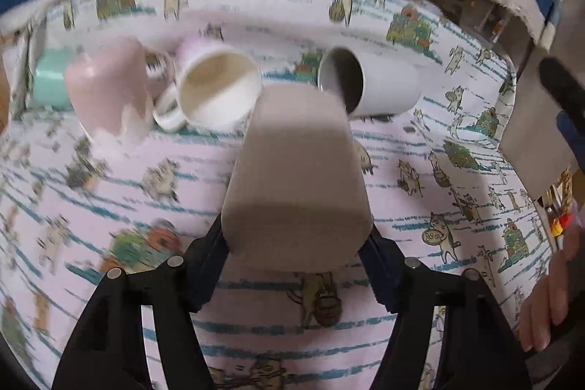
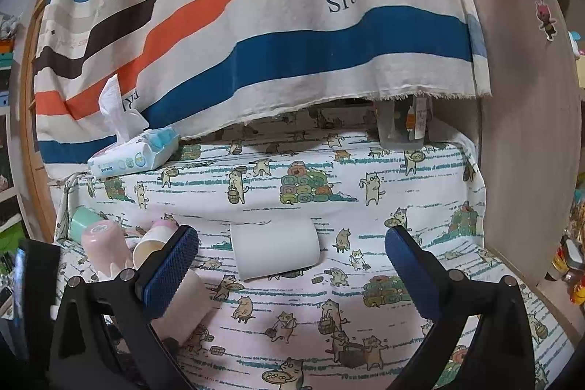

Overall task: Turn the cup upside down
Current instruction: 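Rotate the beige cup in the left tool so its base faces up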

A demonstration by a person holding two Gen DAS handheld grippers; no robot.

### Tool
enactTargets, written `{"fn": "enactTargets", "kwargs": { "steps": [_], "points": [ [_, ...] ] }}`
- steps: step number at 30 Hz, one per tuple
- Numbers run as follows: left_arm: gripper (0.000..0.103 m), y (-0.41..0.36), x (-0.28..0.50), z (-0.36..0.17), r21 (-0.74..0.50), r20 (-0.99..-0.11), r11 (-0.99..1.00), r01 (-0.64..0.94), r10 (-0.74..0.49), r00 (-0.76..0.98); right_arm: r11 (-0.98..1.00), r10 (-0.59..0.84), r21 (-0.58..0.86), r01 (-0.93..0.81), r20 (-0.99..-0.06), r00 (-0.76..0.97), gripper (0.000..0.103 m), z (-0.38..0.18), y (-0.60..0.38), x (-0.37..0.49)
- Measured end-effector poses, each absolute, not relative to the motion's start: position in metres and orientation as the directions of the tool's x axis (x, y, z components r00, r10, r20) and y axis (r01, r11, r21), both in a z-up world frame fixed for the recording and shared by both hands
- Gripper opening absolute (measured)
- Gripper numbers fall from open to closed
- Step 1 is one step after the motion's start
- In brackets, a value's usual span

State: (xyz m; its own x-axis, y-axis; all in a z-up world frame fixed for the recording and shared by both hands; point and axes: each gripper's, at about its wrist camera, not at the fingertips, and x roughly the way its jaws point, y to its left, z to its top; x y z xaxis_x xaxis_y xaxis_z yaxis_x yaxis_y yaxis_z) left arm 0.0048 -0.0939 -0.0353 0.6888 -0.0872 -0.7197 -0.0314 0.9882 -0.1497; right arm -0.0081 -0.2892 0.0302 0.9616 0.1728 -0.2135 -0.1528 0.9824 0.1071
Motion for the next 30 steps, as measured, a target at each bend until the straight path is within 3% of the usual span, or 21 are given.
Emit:
{"fn": "enactTargets", "kwargs": {
  "steps": [17,30],
  "points": [
    [0.065,-0.070,0.013,0.023,-0.074,-0.660,0.997,0.025,-0.068,0.748,0.985,0.154,0.117,-0.129,-0.241,0.958,0.103,0.027,-0.292,-0.001],
    [0.065,-0.077,0.035,0.017,-0.109,-0.545,0.991,0.075,-0.123,0.830,0.986,0.148,0.117,-0.122,-0.250,0.957,0.103,0.026,-0.293,0.002]
  ]
}}
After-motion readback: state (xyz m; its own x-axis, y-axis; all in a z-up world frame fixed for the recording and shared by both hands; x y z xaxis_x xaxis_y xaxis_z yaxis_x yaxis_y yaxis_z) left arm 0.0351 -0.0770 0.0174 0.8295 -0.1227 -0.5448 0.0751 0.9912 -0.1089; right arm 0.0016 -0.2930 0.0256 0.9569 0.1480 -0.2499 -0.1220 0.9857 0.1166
